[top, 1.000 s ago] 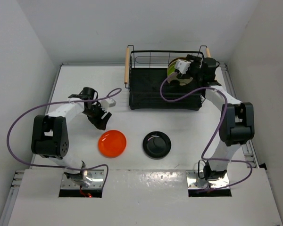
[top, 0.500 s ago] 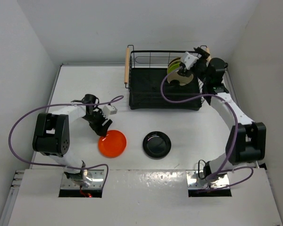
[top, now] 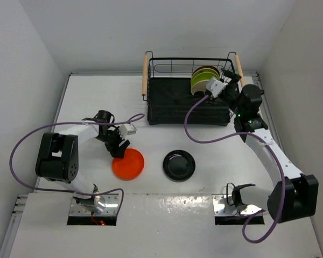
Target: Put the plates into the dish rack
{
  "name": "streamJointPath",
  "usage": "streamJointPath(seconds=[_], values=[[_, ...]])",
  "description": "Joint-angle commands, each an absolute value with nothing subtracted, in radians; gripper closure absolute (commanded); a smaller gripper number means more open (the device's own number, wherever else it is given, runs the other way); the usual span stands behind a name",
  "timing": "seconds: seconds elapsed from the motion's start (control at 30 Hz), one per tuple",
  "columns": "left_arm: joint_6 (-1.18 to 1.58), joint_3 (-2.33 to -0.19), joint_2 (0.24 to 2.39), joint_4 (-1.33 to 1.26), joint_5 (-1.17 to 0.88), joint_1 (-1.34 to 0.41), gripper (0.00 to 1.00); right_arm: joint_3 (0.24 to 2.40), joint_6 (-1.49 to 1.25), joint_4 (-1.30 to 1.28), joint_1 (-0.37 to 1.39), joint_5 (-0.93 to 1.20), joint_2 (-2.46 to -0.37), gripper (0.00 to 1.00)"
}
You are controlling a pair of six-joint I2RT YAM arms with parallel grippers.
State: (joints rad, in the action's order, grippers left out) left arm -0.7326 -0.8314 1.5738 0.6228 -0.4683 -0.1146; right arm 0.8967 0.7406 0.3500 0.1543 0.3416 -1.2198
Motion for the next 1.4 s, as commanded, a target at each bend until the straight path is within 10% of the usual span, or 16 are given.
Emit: streamJointPath(seconds=[0.0,0.4,0.7,1.37], values=[[-0.796,-0.804,1.594,0.707,-0.552,-0.132,0.29,0.873,0.753,0.339,0.164,0.316,-1.152,0.07],[-0.755,-0.793,1.686,0.67,-0.46,-0.192,0.33,0.759,0.749,0.299,0.163,0.276,-1.002,0.06],[-0.718,-0.784,1.655,0.658,-0.419,-0.21,1.0,0.739,0.744,0.293,0.166,0.27,-0.976,0.03],[-0.715,-1.432,1.345,1.072,-0.492,-0.227,1.0,1.04,0.169,0.185,0.5,0.836,-1.317,0.15]])
